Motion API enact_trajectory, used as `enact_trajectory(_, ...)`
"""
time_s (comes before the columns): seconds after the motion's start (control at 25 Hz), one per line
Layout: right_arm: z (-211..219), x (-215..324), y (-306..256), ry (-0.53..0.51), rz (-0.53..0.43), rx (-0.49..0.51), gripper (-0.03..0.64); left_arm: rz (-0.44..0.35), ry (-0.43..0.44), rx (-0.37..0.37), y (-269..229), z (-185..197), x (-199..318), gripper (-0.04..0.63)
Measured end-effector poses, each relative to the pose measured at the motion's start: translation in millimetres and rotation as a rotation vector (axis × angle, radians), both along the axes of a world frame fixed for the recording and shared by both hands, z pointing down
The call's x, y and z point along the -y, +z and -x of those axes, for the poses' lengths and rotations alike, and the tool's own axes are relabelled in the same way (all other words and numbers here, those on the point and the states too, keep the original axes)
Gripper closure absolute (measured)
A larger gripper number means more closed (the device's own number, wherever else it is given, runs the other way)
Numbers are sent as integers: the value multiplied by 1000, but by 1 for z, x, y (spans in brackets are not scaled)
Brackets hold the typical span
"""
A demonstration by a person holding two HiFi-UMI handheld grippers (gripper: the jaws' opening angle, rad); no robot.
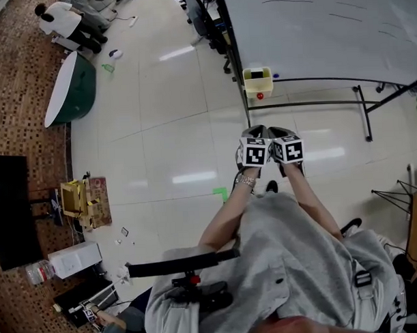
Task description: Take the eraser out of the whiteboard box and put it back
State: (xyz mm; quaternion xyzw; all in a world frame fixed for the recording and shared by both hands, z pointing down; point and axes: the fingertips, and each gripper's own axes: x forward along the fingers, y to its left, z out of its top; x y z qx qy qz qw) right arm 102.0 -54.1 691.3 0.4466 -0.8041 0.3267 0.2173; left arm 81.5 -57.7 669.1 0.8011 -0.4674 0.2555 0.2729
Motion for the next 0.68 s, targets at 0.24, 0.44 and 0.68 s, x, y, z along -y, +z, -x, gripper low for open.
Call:
enact_trajectory(0.24, 12, -1, -9, 1, -16, -37, 614, -40, -11, -11, -12, 16, 4, 589)
enact_trajectory(0.44, 21, 2, -15, -5, -41, -82, 614, -39, -7, -18, -13, 28, 4, 589)
enact_trajectory(0.68, 34, 5, -34, 25, -60, -52, 614, -33, 4, -26, -17, 34, 2, 589)
